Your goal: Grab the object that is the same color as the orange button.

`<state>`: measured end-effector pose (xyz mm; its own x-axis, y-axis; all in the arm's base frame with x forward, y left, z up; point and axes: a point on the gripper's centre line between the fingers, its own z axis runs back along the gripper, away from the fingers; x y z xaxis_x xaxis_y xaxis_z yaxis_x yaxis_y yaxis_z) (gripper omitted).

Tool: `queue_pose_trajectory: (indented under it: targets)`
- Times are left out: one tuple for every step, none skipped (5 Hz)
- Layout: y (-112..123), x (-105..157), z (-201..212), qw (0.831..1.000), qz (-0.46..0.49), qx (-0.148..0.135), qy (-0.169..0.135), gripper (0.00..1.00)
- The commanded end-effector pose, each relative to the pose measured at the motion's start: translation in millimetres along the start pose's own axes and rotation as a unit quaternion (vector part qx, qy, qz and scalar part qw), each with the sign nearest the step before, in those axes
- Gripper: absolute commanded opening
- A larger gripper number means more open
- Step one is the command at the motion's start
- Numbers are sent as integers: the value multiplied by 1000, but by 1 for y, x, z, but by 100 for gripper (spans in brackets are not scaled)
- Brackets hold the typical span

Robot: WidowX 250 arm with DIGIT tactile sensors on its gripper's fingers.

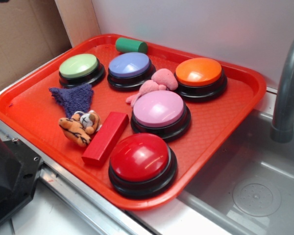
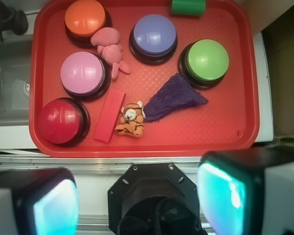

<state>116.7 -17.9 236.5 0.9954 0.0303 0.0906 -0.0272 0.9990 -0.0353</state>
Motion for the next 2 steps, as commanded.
queue_pose_trajectory:
  targets:
    - [0,0,0,1000,0,0,0,100]
    - [-9,6,-21,999,45,-25,-12,100]
